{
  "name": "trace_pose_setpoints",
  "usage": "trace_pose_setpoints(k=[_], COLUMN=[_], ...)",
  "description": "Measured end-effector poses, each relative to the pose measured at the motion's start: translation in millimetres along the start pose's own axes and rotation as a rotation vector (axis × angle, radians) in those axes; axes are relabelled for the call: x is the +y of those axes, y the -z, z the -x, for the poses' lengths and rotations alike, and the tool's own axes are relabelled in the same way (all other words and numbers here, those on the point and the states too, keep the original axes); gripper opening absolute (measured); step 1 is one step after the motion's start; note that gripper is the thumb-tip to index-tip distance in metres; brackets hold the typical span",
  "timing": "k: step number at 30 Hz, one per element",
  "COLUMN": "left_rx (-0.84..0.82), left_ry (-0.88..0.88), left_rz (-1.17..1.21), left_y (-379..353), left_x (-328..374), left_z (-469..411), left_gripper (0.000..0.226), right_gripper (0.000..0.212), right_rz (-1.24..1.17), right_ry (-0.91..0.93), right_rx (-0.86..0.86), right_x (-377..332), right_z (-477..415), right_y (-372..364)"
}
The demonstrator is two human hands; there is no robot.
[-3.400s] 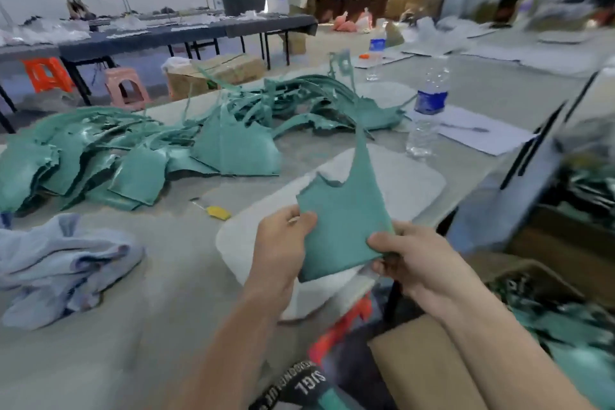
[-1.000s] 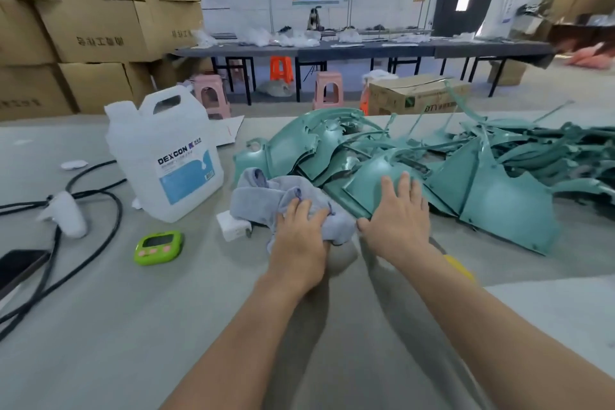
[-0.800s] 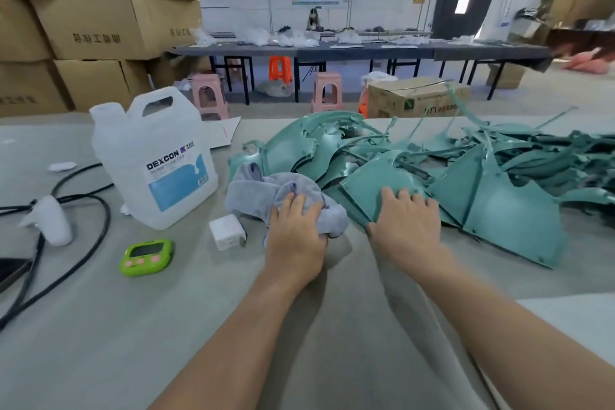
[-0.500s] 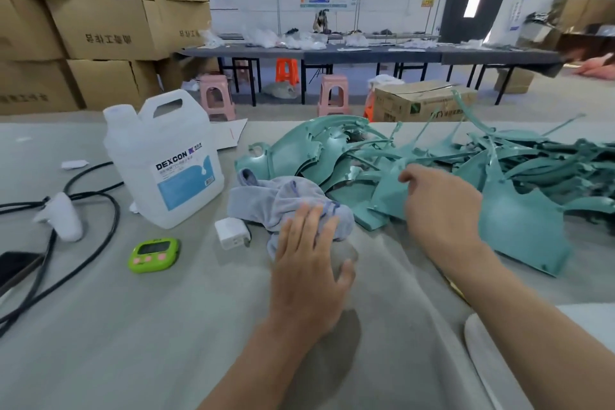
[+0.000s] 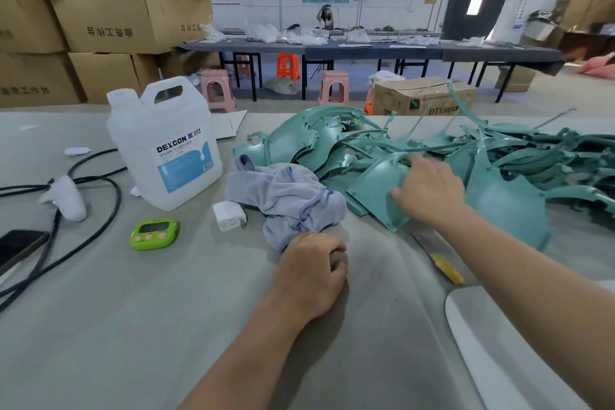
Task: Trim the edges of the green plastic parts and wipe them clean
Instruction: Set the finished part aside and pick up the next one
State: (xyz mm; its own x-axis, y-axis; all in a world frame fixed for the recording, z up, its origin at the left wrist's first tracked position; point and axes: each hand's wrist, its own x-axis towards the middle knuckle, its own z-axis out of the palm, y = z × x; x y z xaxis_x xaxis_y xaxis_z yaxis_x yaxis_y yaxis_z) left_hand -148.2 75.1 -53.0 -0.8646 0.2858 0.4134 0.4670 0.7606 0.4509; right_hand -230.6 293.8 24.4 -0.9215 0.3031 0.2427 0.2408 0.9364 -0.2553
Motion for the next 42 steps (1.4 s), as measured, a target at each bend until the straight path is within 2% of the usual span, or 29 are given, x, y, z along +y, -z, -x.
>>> trace_pose_setpoints(k=[2, 3, 6, 8, 9, 11, 13, 14, 15, 17, 19, 21, 22, 23, 24, 25, 26, 27, 28, 31, 32, 34, 39, 42], left_rx=[0.013, 0.019, 0.024, 0.040, 0.062, 0.145, 0.264, 0.326, 0.385, 0.448, 0.422, 0.313, 0.273, 0.273, 0.323, 0.400, 0.474, 0.512, 0.519, 0.463, 0.454, 0.435, 0.413, 0.470], left_ry=[0.010, 0.016, 0.053, 0.080, 0.081, 0.082, 0.020, -0.045, -0.128, -0.299, -0.385, -0.325, -0.257, -0.167, -0.073, 0.019, 0.117, 0.212, 0.296, 0.494, 0.532, 0.546, 0.533, 0.504], left_rz=[0.022, 0.034, 0.052, 0.076, 0.111, 0.199, 0.181, 0.119, 0.047, -0.080, -0.102, 0.021, 0.126, 0.218, 0.258, 0.296, 0.363, 0.473, 0.593, 0.705, 0.703, 0.686, 0.680, 0.683], left_y=[1.6, 1.5, 0.3, -1.0, -1.4, 0.5, 6.9, 10.3, 12.0, 10.2, 5.3, 2.8, 4.3, 7.1, 10.3, 13.2, 14.4, 14.6, 14.3, 5.9, 2.4, -2.4, 0.4, 8.8], left_x=[0.2, 0.1, -0.7, -3.7, -4.5, -3.5, 2.5, 6.8, 11.0, 19.7, 25.4, 26.5, 24.6, 22.8, 21.1, 19.0, 16.5, 14.4, 13.8, 10.8, 9.7, 5.4, -1.9, -2.5], left_z=[0.1, -0.7, -2.5, -4.3, -5.2, -6.4, -8.9, -10.2, -10.6, -10.2, -8.5, -4.6, -3.1, -2.1, -1.7, -2.4, -4.4, -6.7, -8.9, -11.9, -12.6, -14.5, -15.2, -11.2], left_gripper=[0.020, 0.020, 0.021, 0.025, 0.034, 0.073, 0.104, 0.109, 0.109, 0.094, 0.077, 0.069, 0.062, 0.050, 0.033, 0.019, 0.026, 0.034, 0.038, 0.027, 0.026, 0.026, 0.020, 0.009], right_gripper=[0.064, 0.065, 0.052, 0.053, 0.052, 0.041, 0.034, 0.034, 0.037, 0.044, 0.043, 0.032, 0.027, 0.023, 0.018, 0.012, 0.004, 0.010, 0.019, 0.042, 0.045, 0.038, 0.015, 0.023], right_rz=[-0.021, -0.083, -0.480, -0.862, -1.071, -1.341, -1.378, -1.357, -1.321, -1.247, -1.275, -1.468, -1.547, -1.565, -1.449, -1.193, -0.875, -0.581, -0.394, -0.256, -0.178, -0.039, -0.017, 0.037], right_ry=[-0.161, -0.211, -0.330, -0.392, -0.430, -0.475, -0.439, -0.390, -0.334, -0.218, -0.106, -0.053, -0.075, -0.117, -0.159, -0.187, -0.209, -0.224, -0.243, -0.287, -0.256, -0.191, -0.190, -0.211], right_rx=[-0.129, -0.157, -0.043, -0.006, -0.015, -0.001, 0.004, -0.010, -0.033, -0.075, -0.150, -0.310, -0.342, -0.300, -0.186, -0.033, 0.090, 0.161, 0.168, -0.078, -0.177, -0.300, -0.348, -0.309], right_x=[5.4, 7.2, 12.8, 13.1, 12.4, 11.6, 11.4, 10.6, 8.5, 2.9, -3.9, -7.7, -6.6, -1.4, 7.7, 20.3, 34.1, 47.3, 60.5, 84.2, 87.2, 86.3, 80.9, 87.7], right_z=[-4.7, -5.8, -10.2, -13.1, -12.4, -4.1, 16.5, 30.2, 45.8, 75.9, 96.2, 107.5, 109.8, 110.3, 108.8, 104.4, 100.1, 96.6, 94.7, 94.2, 95.9, 99.0, 95.3, 94.7], right_y=[1.7, 0.6, -6.0, -1.3, 5.9, 26.1, 44.2, 50.2, 53.9, 54.7, 50.3, 45.0, 41.4, 36.1, 31.1, 25.1, 20.4, 17.6, 15.6, 13.0, 10.0, 3.9, 0.4, 0.0])
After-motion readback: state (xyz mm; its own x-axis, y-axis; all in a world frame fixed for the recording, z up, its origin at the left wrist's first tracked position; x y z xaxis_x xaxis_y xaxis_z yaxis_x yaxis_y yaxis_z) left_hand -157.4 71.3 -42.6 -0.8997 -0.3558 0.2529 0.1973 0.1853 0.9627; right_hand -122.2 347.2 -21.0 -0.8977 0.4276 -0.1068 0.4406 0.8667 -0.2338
